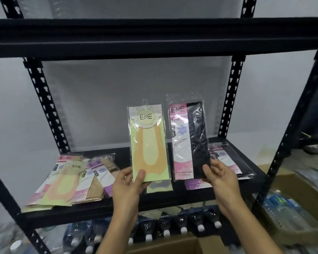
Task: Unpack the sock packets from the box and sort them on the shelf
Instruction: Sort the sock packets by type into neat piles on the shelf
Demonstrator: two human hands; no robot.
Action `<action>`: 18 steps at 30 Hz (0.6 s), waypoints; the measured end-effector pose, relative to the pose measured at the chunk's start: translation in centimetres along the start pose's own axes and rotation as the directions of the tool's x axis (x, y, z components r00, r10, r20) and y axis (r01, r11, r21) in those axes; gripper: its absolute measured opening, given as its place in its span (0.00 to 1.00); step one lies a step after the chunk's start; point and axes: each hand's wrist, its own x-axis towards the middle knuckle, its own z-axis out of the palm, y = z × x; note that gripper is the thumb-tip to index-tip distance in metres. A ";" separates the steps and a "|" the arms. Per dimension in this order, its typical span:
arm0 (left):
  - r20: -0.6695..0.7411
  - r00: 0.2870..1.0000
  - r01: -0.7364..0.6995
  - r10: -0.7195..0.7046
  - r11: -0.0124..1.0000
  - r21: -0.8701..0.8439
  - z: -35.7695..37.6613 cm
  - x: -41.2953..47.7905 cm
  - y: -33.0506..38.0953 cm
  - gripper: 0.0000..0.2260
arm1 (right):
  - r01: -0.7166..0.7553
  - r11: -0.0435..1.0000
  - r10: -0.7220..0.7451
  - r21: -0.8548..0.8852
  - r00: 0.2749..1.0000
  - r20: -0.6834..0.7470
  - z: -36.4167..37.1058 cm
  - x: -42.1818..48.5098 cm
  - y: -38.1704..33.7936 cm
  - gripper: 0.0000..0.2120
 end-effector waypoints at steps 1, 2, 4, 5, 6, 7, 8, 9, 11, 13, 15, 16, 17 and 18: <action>0.018 1.000 -0.001 0.001 1.000 0.001 0.7 -0.2 -0.3 0.12 | -0.004 1.000 0.004 0.001 1.000 -0.013 -0.6 0.2 0.1 0.14; 0.040 0.999 -0.002 0.002 1.000 0.003 1.4 -0.3 -0.7 0.13 | -0.009 1.000 0.009 -0.001 1.000 -0.030 -1.2 0.5 0.2 0.14; 0.074 0.997 0.015 -0.015 1.000 0.008 2.9 -0.7 -1.5 0.16 | -0.023 1.000 0.022 -0.007 0.997 -0.067 -3.0 1.2 0.6 0.14; 0.081 0.996 0.030 -0.031 0.999 0.011 3.6 -0.8 -2.0 0.18 | -0.028 1.000 0.027 -0.012 0.996 -0.085 -4.0 1.6 0.8 0.13; 0.085 0.995 0.047 -0.048 0.999 0.015 4.2 -0.9 -2.6 0.18 | -0.033 0.999 0.031 -0.018 0.994 -0.103 -5.0 2.1 1.0 0.12; 0.084 0.994 0.067 -0.068 0.998 0.019 4.9 -0.9 -3.3 0.16 | -0.039 0.999 0.036 -0.024 0.992 -0.124 -6.1 2.6 1.3 0.10; 0.076 0.993 0.088 -0.089 0.996 0.020 5.4 -0.9 -4.0 0.14 | -0.047 0.998 0.042 -0.029 0.988 -0.147 -7.2 3.1 1.5 0.09; 0.067 0.992 0.109 -0.110 0.994 0.018 5.9 -0.9 -4.7 0.12 | -0.057 0.998 0.050 -0.035 0.984 -0.171 -8.3 3.7 1.9 0.09; 0.053 0.989 0.141 -0.141 0.990 0.009 6.7 -1.0 -5.9 0.11 | -0.084 0.994 0.067 -0.069 0.972 -0.224 -10.4 5.0 2.6 0.09; 0.051 0.985 0.166 -0.166 0.986 0.011 7.2 -1.0 -7.0 0.12 | -0.115 0.986 0.082 -0.117 0.963 -0.259 -12.2 6.3 3.3 0.11; 0.056 0.982 0.179 -0.180 0.984 0.016 7.6 -1.0 -7.8 0.13 | -0.134 0.977 0.084 -0.168 0.958 -0.276 -13.7 7.5 3.8 0.11; 0.057 0.982 0.181 -0.182 0.983 0.028 7.8 -0.9 -8.2 0.14 | -0.148 0.970 0.090 -0.194 0.955 -0.283 -14.2 8.2 4.1 0.11; 0.059 0.981 0.183 -0.186 0.982 0.044 8.0 -0.9 -8.5 0.15 | -0.169 0.962 0.102 -0.216 0.952 -0.290 -14.7 8.8 4.3 0.12; 0.063 0.980 0.184 -0.188 0.981 0.058 8.1 -0.8 -8.8 0.15 | -0.188 0.955 0.116 -0.229 0.948 -0.296 -15.0 9.4 4.4 0.13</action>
